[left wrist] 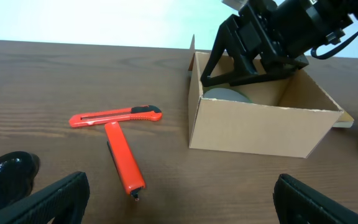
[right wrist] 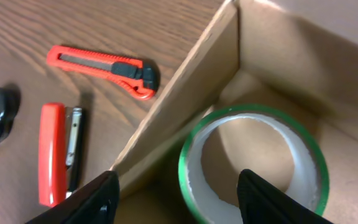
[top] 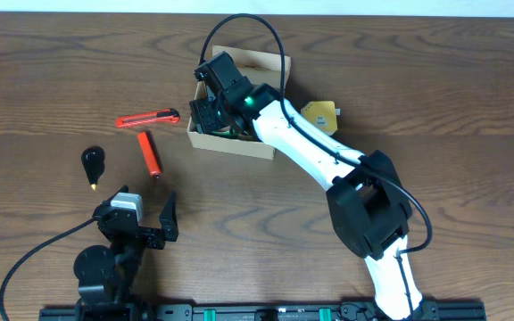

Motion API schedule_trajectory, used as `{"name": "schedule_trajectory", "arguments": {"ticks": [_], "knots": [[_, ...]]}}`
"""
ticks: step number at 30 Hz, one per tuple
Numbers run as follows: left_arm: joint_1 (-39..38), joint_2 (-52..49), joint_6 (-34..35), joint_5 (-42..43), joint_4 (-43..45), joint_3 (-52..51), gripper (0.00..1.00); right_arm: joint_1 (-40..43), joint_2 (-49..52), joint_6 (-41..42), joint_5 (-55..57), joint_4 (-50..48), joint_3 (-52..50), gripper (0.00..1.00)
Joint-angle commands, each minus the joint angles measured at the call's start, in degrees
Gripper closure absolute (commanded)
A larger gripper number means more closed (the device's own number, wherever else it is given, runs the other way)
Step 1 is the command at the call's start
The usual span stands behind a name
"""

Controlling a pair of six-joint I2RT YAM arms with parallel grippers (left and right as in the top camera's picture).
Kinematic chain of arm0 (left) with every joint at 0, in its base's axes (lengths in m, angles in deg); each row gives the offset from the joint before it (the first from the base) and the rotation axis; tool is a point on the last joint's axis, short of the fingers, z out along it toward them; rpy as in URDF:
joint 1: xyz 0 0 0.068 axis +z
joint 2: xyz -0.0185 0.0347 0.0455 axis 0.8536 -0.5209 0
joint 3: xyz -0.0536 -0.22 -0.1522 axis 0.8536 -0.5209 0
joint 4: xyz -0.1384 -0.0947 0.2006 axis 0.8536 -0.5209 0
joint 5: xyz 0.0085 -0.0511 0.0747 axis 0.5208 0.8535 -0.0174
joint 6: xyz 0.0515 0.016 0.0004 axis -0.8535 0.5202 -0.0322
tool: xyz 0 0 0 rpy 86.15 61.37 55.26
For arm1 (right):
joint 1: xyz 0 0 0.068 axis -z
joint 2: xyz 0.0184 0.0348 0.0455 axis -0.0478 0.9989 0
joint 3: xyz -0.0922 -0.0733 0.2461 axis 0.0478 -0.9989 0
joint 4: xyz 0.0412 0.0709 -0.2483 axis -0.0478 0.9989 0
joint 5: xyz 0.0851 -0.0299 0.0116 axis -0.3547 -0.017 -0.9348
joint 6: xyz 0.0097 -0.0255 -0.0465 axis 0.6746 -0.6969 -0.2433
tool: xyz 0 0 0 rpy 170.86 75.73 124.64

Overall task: Pack container
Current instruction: 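Carry the green tape with the right gripper into the box and release, then move the right gripper to the white tape roll and grasp it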

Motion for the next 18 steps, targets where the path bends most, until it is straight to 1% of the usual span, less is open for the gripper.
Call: {"name": "schedule_trajectory", "arguments": {"ticks": [1, 4, 6, 10, 12, 15, 18], "knots": [[0.3, 0.3, -1.0, -0.2, -0.2, -1.4, 0.05, 1.6, -5.3, -1.0, -2.7, 0.9, 0.1, 0.36], [0.3, 0.3, -1.0, -0.2, -0.2, -1.4, 0.04, 2.8, -10.0, -4.3, -2.9, 3.7, 0.1, 0.36], [0.3, 0.3, -1.0, -0.2, -0.2, -1.4, 0.05, 4.2, -13.4, -6.3, -1.8, 7.3, 0.1, 0.37], [0.3, 0.3, -1.0, -0.2, -0.2, -1.4, 0.05, 8.8, -19.3, -6.6, 7.2, 17.6, 0.1, 0.38], [0.3, 0.3, -1.0, -0.2, -0.2, -1.4, 0.05, 12.1, -20.9, -7.4, 9.4, 22.6, 0.1, 0.4], [0.3, 0.3, -1.0, -0.2, -0.2, -1.4, 0.05, 17.0, -21.2, -9.0, 9.4, 28.8, -0.3, 0.43], [0.3, 0.3, -1.0, -0.2, -0.2, -1.4, 0.05, 22.1, -21.3, -10.3, 9.1, 30.8, -4.5, 0.43]]}}
